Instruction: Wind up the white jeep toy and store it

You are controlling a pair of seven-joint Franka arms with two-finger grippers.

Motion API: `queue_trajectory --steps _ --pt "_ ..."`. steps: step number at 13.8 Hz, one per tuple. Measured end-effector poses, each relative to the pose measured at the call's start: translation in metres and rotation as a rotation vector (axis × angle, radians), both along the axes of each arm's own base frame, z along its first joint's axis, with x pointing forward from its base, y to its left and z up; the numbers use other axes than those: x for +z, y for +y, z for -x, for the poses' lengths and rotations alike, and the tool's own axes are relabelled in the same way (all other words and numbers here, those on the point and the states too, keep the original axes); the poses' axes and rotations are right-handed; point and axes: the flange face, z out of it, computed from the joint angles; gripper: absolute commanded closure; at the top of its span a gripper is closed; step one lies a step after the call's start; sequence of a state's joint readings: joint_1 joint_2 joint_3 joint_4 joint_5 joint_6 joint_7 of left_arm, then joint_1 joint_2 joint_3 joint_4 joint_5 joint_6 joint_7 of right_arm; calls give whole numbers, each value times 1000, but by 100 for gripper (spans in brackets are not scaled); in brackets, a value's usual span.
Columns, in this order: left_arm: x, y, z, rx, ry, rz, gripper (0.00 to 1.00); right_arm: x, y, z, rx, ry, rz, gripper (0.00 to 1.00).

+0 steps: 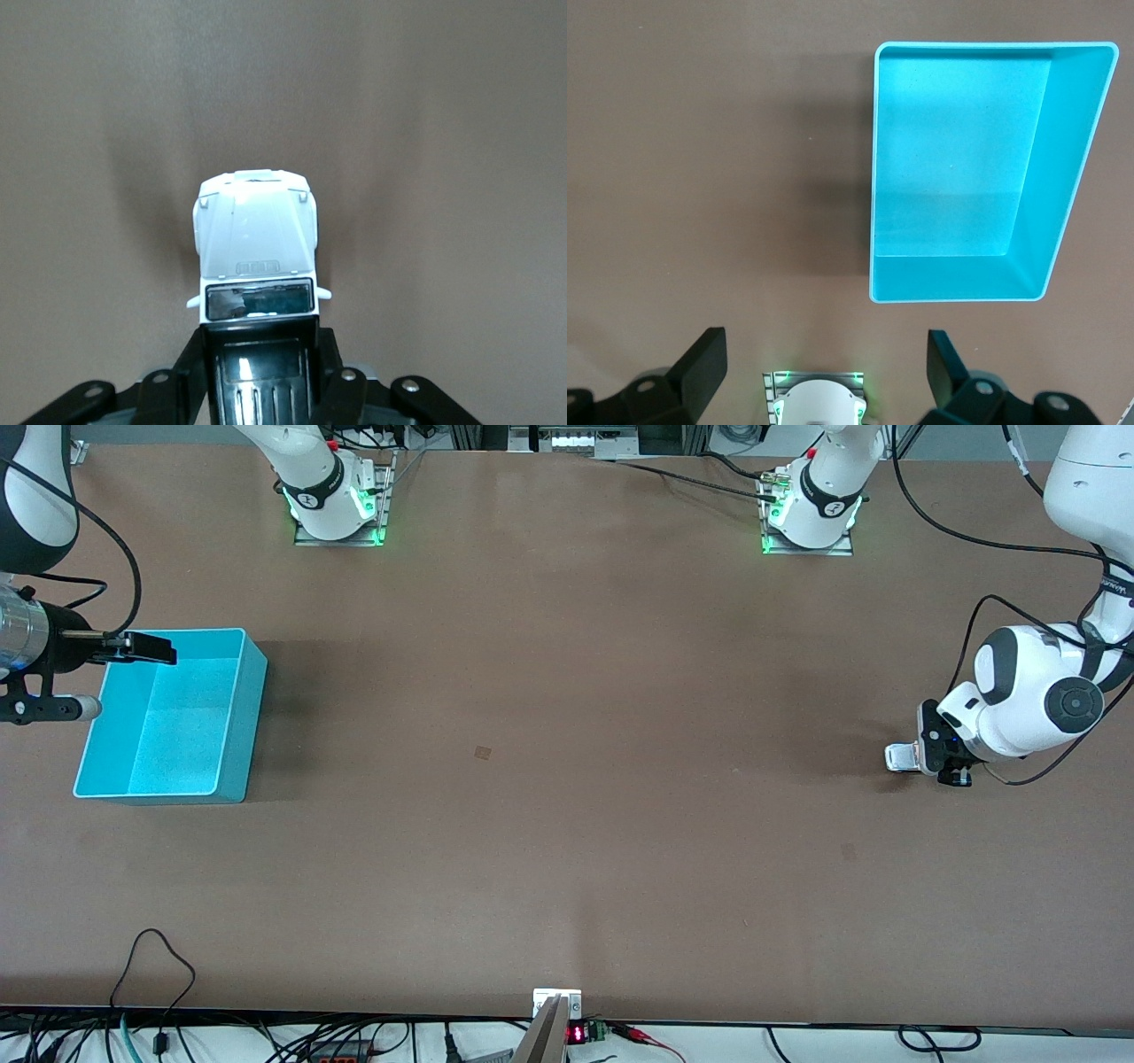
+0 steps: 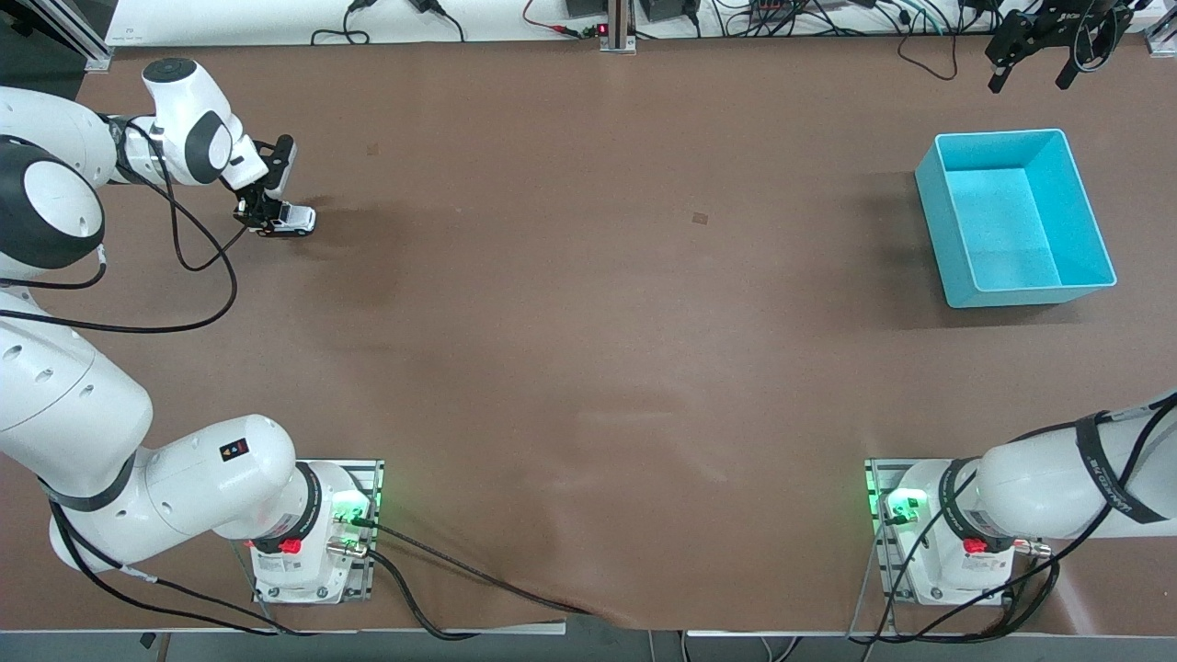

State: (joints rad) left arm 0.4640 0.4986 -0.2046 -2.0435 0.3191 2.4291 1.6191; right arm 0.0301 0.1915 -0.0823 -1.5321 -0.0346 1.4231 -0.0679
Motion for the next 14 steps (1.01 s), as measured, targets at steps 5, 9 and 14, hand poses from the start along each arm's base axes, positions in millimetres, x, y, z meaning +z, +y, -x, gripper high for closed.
queue_trajectory --steps 5,9,14 --pt "0 18 1 -5 -2 -24 73 0 1 0 1 0 0 0" --pt "0 20 1 -2 -3 -24 44 0 1 0 1 0 0 0" --pt "-7 21 1 3 11 -18 0 0 1 0 1 1 0 0"
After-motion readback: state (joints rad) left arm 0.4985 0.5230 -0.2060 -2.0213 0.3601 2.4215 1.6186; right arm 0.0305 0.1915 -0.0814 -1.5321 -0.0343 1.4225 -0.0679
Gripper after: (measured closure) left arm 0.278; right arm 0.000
